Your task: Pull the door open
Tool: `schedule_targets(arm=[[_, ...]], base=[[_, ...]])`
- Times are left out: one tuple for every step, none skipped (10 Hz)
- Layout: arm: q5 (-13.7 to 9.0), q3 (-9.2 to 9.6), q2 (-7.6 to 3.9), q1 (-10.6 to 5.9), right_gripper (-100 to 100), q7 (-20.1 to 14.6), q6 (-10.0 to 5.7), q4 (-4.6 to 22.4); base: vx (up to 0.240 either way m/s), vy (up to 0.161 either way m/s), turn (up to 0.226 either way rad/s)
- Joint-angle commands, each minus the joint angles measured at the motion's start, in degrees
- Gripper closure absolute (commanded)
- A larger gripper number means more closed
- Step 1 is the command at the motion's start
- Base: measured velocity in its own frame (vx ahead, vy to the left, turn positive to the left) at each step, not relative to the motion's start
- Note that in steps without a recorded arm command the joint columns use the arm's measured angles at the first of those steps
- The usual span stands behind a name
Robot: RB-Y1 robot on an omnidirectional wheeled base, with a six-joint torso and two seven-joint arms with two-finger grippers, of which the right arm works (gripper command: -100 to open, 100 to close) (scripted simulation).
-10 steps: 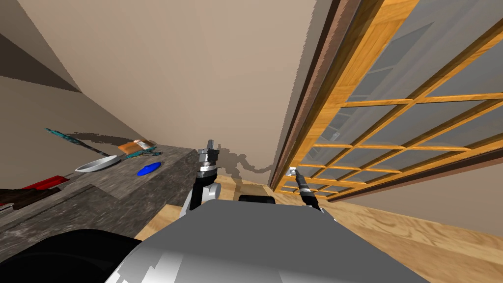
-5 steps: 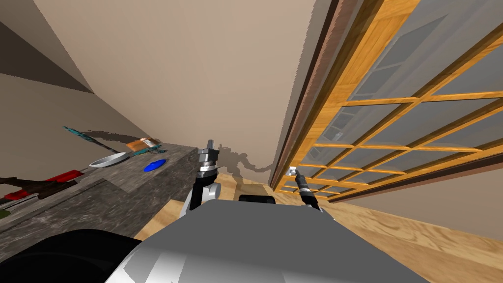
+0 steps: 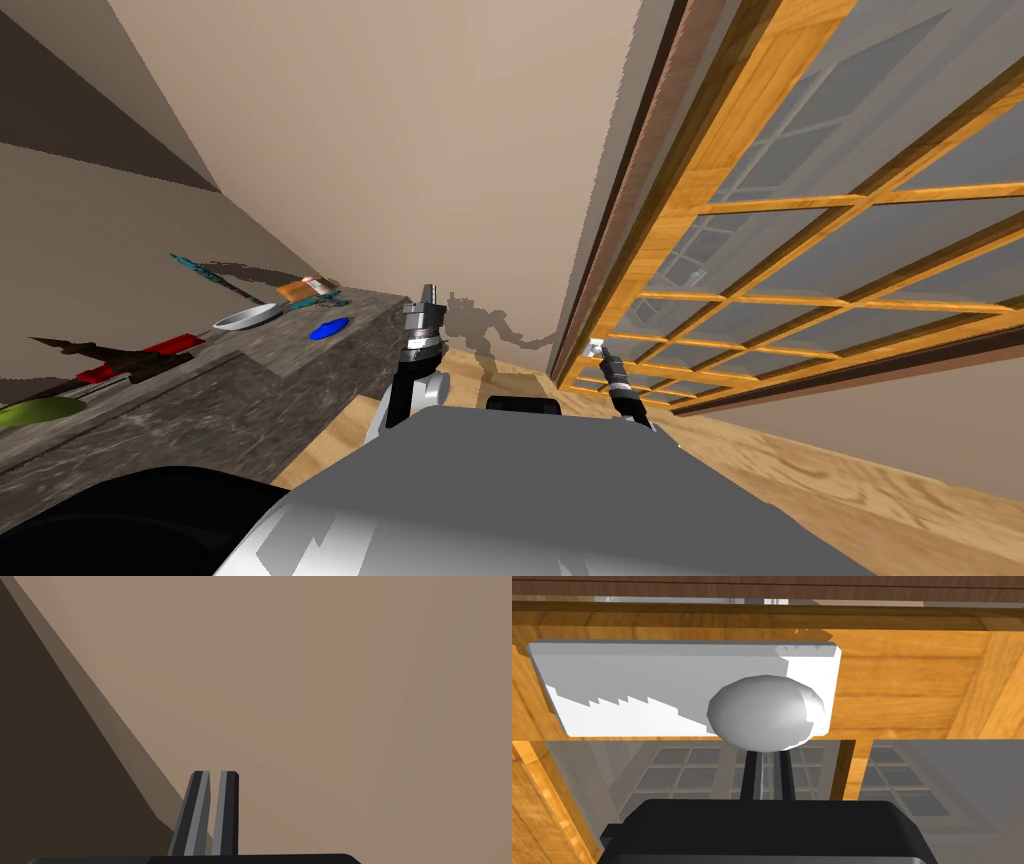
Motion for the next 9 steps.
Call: schedule_targets(arm=[[-0.63, 0.95, 0.65, -0.18, 100, -2.86, -0.04, -1.1], [-1.47, 1.25, 0.65, -0.25, 100, -4.38, 0.18, -1.18], [-2.2, 0.75, 0.17, -0.29, -100, -5.25, 0.63, -0.26], [-2.67, 0.93, 0.24, -0.26, -100, -6.42, 0.76, -0.45], [-3.29, 1.16, 0.34, -0.22, -100, -7.97, 0.93, -0.7], [-3.98, 1.42, 0.45, -0.17, -100, -9.65, 1.11, -0.98], [-4.77, 1.72, 0.58, -0.13, -100, -11.18, 1.33, -1.3], [-4.77, 1.72, 0.58, -0.13, -100, -11.66, 1.33, -1.3], [-5.63, 2.04, 0.71, -0.07, -100, -13.77, 1.56, -1.65]], base=[[-0.035, -0.011, 0.06], [-0.056, -0.024, 0.07], [-0.036, -0.036, 0.034], [-0.037, -0.011, 0.032], [-0.05, 0.015, 0.048], [-0.05, 0.008, 0.036], [-0.062, 0.013, 0.068], [-0.043, 0.013, 0.025], [-0.038, 0.003, 0.031]])
